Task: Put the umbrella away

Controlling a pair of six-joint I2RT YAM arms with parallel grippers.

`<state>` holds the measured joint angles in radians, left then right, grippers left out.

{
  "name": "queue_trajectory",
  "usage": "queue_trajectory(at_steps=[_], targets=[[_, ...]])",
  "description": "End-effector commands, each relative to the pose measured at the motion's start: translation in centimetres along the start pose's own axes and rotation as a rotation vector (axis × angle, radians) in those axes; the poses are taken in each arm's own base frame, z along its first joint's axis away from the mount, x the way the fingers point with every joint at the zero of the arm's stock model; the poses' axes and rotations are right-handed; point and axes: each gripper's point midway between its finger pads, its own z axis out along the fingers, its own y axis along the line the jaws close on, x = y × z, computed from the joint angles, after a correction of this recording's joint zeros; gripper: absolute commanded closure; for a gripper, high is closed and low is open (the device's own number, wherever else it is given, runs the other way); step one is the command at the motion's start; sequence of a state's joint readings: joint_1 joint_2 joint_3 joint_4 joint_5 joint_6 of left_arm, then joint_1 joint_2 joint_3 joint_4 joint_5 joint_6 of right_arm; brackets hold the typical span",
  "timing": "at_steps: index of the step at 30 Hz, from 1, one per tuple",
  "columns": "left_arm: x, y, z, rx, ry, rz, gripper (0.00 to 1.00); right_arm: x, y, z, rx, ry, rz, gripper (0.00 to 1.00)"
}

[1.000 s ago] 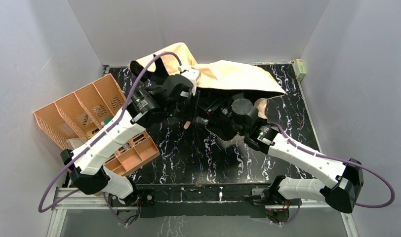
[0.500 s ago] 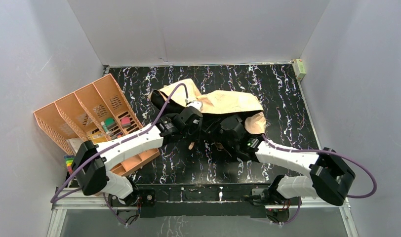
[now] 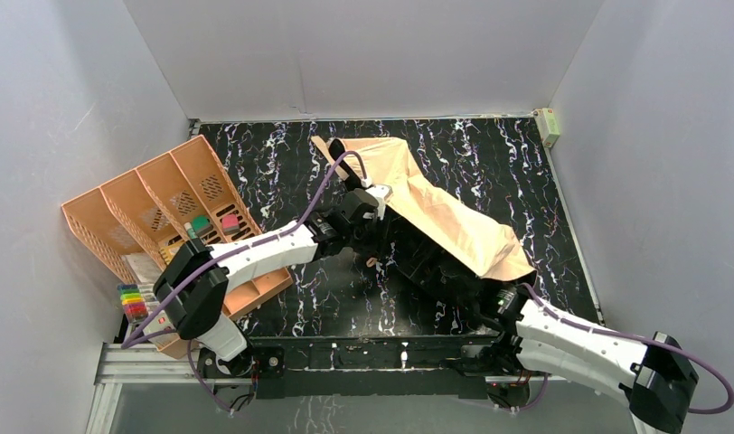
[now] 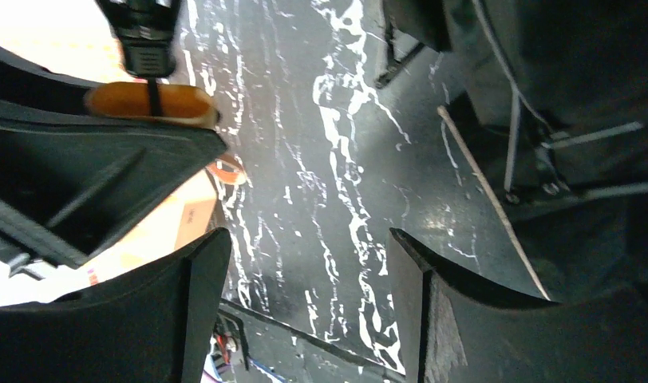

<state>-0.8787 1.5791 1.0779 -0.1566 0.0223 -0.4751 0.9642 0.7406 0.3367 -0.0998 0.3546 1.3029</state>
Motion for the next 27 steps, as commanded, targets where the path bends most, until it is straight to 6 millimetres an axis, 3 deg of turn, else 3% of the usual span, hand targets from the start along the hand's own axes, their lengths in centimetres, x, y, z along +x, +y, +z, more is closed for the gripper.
queue_trajectory(at_steps=[1, 8, 13, 18, 22, 27], targets=[[-5.5, 3.5, -1.5, -0.133, -0.168, -0.053, 1.00, -0.1, 1.0, -0.3, 0.046, 0.026, 0.045, 0.21], [-7.4, 2.2, -4.5, -0.096, -0.233, -0.064, 1.00, -0.2, -3.6, 0.5, 0.287, 0.096, 0.187, 0.22], [-7.7, 2.0, -5.5, -0.097, -0.250, -0.083, 1.00, -1.8, -4.0, 1.8, 0.298, 0.172, 0.171, 0.20], [-8.0, 2.9, -5.9, -0.155, -0.263, -0.122, 1.00, -0.3, -3.0, 2.3, 0.288, 0.326, 0.113, 0.17], [-8.1, 3.5, -6.2, -0.186, -0.276, -0.134, 1.00, 0.8, -3.8, 1.4, 0.287, 0.362, 0.149, 0.17], [-7.0, 4.0, -5.8, -0.200, -0.249, -0.139, 1.00, 0.6, -4.4, -0.1, 0.263, 0.319, 0.180, 0.16]])
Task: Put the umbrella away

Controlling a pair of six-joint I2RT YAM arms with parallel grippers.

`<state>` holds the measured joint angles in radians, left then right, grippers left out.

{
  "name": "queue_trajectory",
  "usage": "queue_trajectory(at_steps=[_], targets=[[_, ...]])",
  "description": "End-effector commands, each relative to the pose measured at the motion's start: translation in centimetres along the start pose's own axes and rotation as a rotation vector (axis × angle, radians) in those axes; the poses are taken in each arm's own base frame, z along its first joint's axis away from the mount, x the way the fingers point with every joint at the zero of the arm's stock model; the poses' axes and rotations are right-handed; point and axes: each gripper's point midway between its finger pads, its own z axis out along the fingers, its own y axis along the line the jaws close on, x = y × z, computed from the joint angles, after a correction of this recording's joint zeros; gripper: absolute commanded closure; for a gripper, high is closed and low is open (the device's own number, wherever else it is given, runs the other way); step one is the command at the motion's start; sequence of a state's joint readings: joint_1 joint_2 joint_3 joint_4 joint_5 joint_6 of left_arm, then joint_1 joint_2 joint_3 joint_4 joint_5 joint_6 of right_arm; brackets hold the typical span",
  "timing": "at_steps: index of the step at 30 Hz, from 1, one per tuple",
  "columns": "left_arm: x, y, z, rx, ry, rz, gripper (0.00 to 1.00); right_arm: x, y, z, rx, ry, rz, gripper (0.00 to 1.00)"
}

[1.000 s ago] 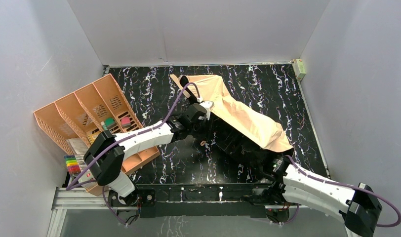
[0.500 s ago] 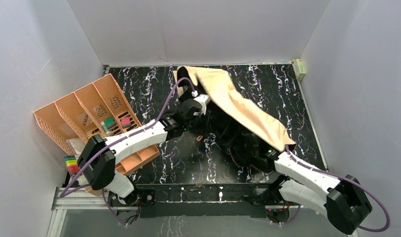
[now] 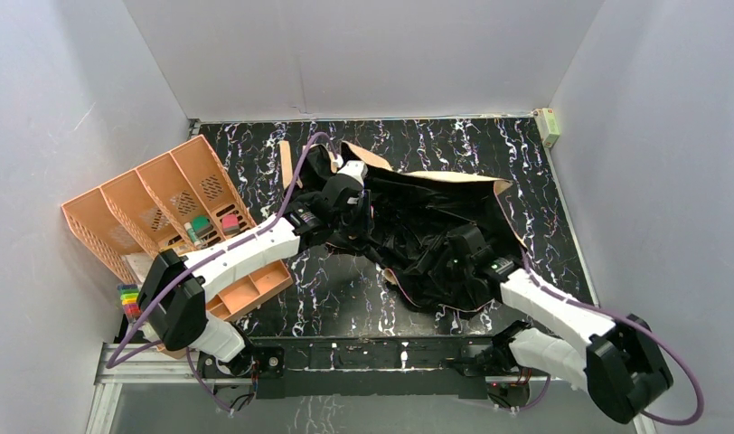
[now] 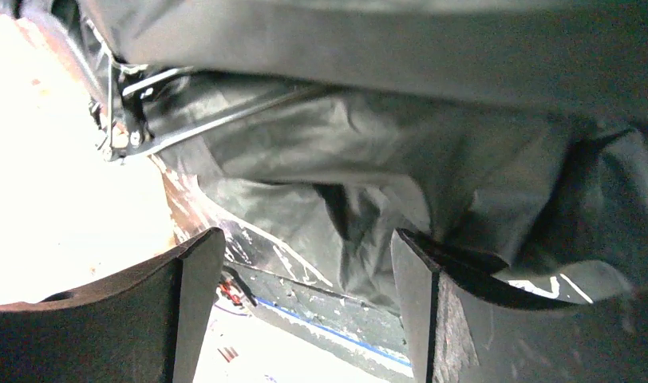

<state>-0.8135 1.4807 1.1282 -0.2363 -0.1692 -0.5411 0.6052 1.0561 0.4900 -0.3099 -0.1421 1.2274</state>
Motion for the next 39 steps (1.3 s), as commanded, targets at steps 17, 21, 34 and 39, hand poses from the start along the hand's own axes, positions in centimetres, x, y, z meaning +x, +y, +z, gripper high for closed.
queue_trajectory(at_steps=[17, 21, 34, 39], targets=[[9.4, 0.2, 1.5, 0.049, 0.140, -0.018, 1.00, -2.4, 13.5, -14.0, -0.528, -0.324, -0.725, 0.21], [12.4, 0.0, 2.8, 0.051, 0.198, -0.029, 1.00, -5.2, 13.6, -15.3, -0.386, -0.424, -0.677, 0.26], [11.7, 1.2, 4.6, -0.032, 0.150, 0.022, 1.00, -13.8, 16.6, -13.9, 0.003, -0.559, -0.738, 0.41], [12.5, 1.5, 4.6, -0.017, 0.159, 0.035, 1.00, -18.4, 20.1, -9.5, 0.000, -0.482, -0.809, 0.49]])
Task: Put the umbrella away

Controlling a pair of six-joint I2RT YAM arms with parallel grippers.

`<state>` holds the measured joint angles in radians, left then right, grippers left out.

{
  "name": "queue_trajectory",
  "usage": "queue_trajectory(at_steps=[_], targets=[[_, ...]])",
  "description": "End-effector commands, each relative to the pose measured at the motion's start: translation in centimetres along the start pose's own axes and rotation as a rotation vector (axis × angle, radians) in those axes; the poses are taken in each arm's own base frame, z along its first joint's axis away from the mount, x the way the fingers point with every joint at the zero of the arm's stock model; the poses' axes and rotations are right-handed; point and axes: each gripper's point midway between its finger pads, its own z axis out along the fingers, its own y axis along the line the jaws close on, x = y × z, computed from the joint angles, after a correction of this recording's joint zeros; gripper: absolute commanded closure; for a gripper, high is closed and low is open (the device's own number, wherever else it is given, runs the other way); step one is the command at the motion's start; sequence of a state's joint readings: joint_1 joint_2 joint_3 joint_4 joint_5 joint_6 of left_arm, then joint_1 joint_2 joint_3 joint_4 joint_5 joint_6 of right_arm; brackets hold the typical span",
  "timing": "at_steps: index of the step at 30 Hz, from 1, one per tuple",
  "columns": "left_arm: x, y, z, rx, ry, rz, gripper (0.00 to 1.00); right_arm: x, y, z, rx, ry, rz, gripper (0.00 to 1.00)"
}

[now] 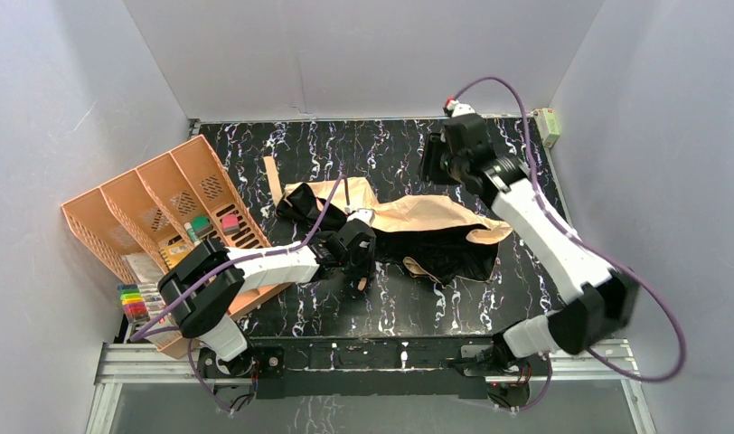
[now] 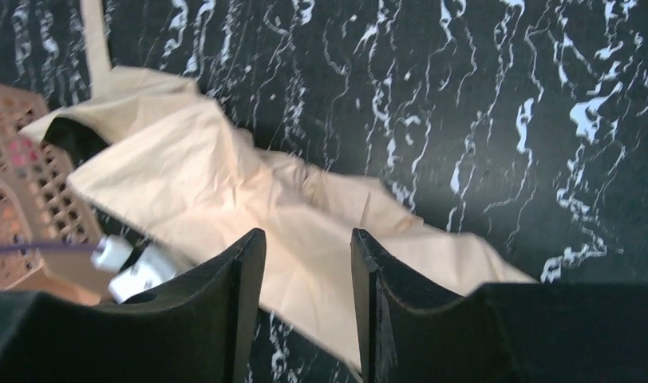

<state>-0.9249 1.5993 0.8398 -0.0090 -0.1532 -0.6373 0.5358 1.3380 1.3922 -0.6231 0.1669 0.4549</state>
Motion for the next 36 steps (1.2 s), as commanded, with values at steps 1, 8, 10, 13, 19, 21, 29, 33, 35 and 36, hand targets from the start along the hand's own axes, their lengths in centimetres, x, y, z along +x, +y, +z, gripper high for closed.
queue_trajectory(at_steps=[1, 8, 10, 13, 19, 21, 29, 33, 35, 36], targets=[[-0.3, 0.4, 0.2, -0.006, -0.029, 0.023, 1.00, -4.3, -0.6, 4.5, -0.022, -0.012, -0.086, 0.51], [-0.2, 0.5, 0.3, -0.011, -0.022, 0.032, 1.00, -3.2, -2.7, 14.4, -0.077, 0.171, -0.071, 0.68], [-0.1, 0.4, 0.4, -0.010, -0.018, 0.038, 1.00, -1.7, -3.0, 17.0, -0.088, 0.226, -0.072, 0.67], [-0.2, 0.4, 0.5, -0.014, -0.016, 0.041, 1.00, 0.0, -3.7, 19.7, -0.078, 0.291, -0.072, 0.67], [-0.2, 0.5, 0.7, -0.022, -0.014, 0.041, 1.00, 4.5, -3.7, 22.5, -0.132, 0.455, -0.042, 0.80], [-0.4, 0.5, 0.8, -0.028, -0.016, 0.038, 1.00, 5.9, -3.5, 22.3, -0.155, 0.502, -0.028, 0.83], [-1.2, -0.1, 1.8, -0.036, -0.023, 0.028, 1.00, 9.6, -1.9, 20.2, -0.297, 0.631, -0.011, 0.86], [-2.4, -0.7, 2.5, -0.045, -0.041, 0.036, 1.00, 11.3, -1.0, 18.8, -0.372, 0.695, -0.009, 0.88], [-3.3, -1.1, 2.9, -0.050, -0.059, 0.042, 1.00, 12.0, -0.5, 18.0, -0.401, 0.717, -0.012, 0.89], [-3.5, -1.0, 3.0, -0.061, -0.057, 0.049, 1.00, 12.3, -0.3, 17.6, -0.415, 0.725, -0.015, 0.89]])
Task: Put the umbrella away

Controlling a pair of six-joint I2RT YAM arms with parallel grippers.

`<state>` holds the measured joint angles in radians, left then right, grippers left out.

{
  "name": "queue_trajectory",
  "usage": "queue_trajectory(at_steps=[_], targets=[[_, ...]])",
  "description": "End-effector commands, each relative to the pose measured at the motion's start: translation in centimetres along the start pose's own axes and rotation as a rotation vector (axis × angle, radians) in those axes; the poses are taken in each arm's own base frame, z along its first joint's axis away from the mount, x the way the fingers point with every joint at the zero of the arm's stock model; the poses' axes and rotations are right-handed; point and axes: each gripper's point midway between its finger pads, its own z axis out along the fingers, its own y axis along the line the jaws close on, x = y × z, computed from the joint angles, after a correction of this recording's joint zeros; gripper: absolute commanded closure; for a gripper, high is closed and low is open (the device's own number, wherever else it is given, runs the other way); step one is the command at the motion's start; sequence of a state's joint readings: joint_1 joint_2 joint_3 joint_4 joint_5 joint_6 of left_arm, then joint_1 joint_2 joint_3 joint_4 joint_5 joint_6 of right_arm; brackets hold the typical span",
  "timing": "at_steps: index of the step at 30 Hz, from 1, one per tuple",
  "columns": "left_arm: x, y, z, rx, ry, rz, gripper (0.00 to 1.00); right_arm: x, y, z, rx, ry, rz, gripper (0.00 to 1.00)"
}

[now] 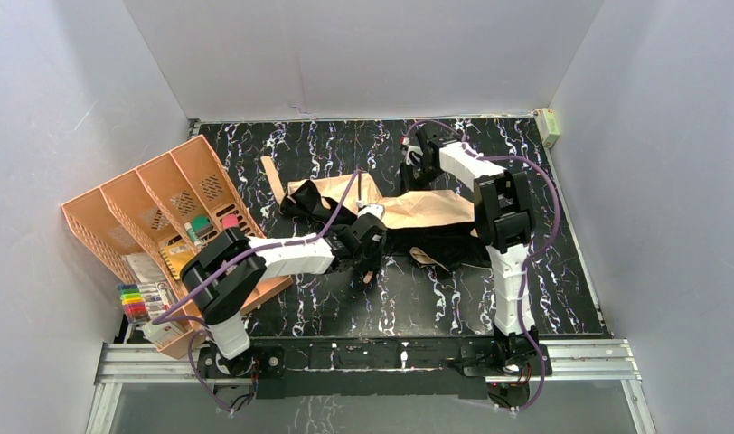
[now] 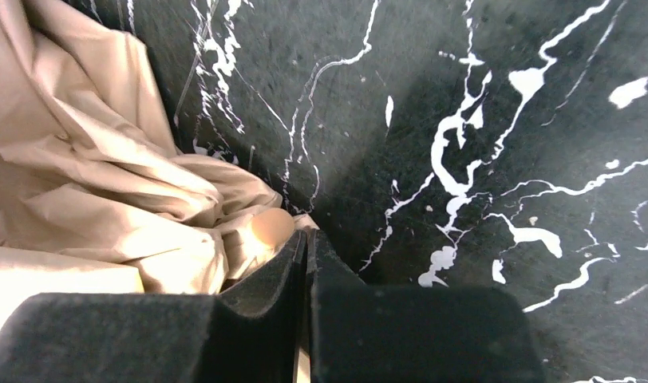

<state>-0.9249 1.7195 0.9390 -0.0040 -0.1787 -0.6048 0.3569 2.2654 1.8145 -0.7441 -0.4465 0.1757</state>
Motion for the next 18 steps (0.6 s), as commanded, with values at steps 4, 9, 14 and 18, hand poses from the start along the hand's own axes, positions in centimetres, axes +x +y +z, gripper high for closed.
queue_trajectory(at_steps=[4, 9, 14, 18], targets=[[-3.3, -0.2, 1.4, -0.074, -0.061, 0.045, 1.00, 3.2, 4.2, -2.3, -0.156, 0.056, -0.078, 0.90], [-4.4, 0.1, 2.4, -0.092, -0.067, 0.052, 1.00, 4.9, 5.3, -3.1, -0.212, 0.077, -0.092, 0.91], [-5.9, -0.4, 2.9, -0.077, -0.087, 0.060, 1.00, 6.7, 6.3, -3.1, -0.271, 0.117, -0.108, 0.92], [-6.9, -0.7, 2.9, -0.074, -0.105, 0.077, 1.00, 7.6, 6.0, -2.7, -0.258, 0.132, -0.113, 0.92]])
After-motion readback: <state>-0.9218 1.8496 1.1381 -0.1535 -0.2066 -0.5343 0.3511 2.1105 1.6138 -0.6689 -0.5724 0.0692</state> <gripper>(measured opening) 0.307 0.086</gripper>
